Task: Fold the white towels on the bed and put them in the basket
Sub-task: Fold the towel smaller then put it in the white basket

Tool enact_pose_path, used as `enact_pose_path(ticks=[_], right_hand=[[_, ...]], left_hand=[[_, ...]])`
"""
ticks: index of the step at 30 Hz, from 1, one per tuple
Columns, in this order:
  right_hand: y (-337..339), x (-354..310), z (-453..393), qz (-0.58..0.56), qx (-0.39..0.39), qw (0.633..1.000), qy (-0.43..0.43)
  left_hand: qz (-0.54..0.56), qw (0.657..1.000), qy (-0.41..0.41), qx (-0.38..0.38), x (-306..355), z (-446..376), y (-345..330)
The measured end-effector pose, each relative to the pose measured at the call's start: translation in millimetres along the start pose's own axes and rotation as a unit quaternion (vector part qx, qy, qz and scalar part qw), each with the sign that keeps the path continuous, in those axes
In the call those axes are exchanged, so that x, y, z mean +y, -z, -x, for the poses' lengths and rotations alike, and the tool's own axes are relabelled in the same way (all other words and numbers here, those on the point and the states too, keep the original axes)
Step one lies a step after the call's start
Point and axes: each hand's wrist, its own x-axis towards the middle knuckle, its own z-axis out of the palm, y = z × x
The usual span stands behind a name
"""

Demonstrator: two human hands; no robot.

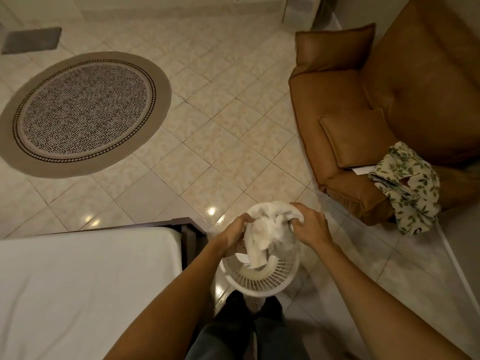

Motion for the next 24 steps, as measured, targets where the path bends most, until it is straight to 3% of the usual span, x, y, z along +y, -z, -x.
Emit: enact_pose_path(ticks=[4, 7, 11, 14, 18, 24], right_hand=[[-5, 6, 1, -0.024, -0.003, 1.0, 0.013], [-9, 14, 2, -0.044, 0.01, 0.999, 0.027], [-27, 30, 8, -0.064, 0.008, 0.998, 0.021], [-56, 52, 5, -0.084, -0.016, 0.996, -0.011], [-103, 82, -4, -0.119, -0.032, 0.992, -0.037], [-185, 124, 4, -0.167, -0.059, 0.983, -0.056]], left_hand=[[0.108, 0.994, 0.022, -0.03, -24, -15, 6], [0.109, 0.993, 0.015, -0.032, -30, -22, 4], [-0.023, 0.998, -0.066, 0.004, -39, -35, -3], [-0.216, 0.964, -0.142, 0.069, -66, -60, -4], [-0.271, 0.924, -0.152, 0.224, -101, -99, 1], [-0.308, 0.894, -0.159, 0.283, -171, -134, 27]])
